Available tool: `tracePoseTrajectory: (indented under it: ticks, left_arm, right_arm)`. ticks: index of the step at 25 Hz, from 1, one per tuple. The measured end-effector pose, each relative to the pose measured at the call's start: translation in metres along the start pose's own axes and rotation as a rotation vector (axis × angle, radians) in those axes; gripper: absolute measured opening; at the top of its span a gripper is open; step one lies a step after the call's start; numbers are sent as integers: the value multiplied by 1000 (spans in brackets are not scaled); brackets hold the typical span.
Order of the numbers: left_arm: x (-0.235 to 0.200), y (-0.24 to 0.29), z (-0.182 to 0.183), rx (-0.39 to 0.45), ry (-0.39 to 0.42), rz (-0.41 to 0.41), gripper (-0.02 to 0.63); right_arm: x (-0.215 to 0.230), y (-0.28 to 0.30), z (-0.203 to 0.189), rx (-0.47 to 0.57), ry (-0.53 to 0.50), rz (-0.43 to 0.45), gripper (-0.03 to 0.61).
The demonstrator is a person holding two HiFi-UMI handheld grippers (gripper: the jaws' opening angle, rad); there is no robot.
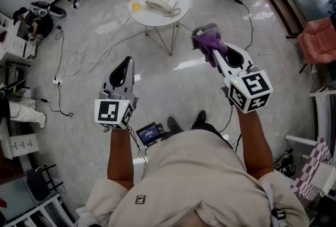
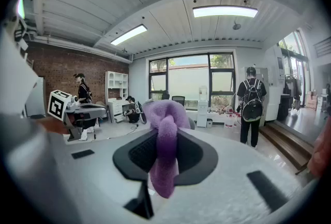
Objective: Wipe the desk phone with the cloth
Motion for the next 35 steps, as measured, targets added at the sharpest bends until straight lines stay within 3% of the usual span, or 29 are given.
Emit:
tracePoseTrajectory:
  ticks: [27, 35]
  left_arm:
    - [-12, -11, -8, 7, -22, -41, 14]
    - [-18, -2, -21, -25, -45, -50, 14]
  right_arm:
    - [-18, 10, 2, -1, 3, -24, 63]
    - [-7, 30, 6, 18, 98, -16, 71]
Point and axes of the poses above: the fingertips, and each gripper's own axes: y forward along the fingers, x to its right, z out of its top, the point moved 3 cm from there along -y, backward along the fingers, and after that the axes turned 5 degrees about x, right-handed, at the moved point
